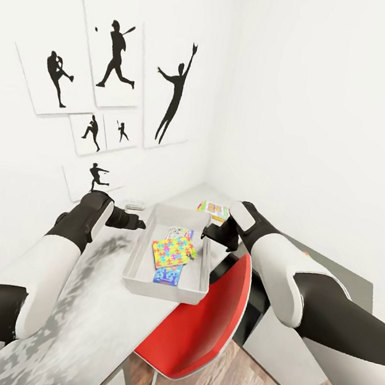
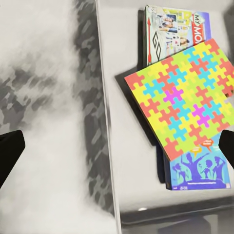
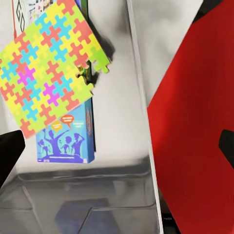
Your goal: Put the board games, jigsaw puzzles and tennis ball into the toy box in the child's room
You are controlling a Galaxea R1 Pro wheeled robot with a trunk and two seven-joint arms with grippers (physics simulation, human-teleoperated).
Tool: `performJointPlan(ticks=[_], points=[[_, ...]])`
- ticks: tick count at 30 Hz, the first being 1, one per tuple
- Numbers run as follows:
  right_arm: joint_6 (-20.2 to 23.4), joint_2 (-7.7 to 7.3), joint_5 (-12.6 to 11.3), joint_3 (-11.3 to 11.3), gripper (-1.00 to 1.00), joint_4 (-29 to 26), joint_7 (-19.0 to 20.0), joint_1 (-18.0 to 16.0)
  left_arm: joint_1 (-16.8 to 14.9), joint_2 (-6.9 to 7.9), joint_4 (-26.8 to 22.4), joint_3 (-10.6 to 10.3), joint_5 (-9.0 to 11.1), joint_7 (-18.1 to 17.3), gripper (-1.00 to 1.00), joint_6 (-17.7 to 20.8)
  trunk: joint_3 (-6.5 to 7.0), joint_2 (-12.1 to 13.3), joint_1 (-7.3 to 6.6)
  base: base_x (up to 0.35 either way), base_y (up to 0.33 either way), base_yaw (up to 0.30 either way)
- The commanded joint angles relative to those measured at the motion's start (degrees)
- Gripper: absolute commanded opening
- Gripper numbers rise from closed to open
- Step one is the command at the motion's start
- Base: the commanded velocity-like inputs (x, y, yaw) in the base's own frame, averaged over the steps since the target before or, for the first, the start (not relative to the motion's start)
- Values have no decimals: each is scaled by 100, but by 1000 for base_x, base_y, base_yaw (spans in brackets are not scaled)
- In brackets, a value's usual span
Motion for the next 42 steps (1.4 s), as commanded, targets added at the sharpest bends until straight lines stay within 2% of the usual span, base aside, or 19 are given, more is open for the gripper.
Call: performJointPlan(ticks=[1, 4, 11, 42], points=[[12, 0, -58, 9, 100, -8, -54, -4, -5, -8, -6, 33, -57, -48, 100, 23, -31, -54, 26, 0, 0, 0], [12, 0, -58, 9, 100, -8, -54, -3, -5, -8, -7, 34, -57, -50, 100, 23, -85, -175, 92, 0, 0, 0], [12, 0, -58, 9, 100, -8, -54, -2, 1, -8, -4, 28, -57, -35, 100, 16, -85, -175, 92, 0, 0, 0], [12, 0, -24, 45, 100, 114, -38, 11, 38, -11, 88, 19, -81, -30, 100, 6, -641, -1418, 773, 0, 0, 0]])
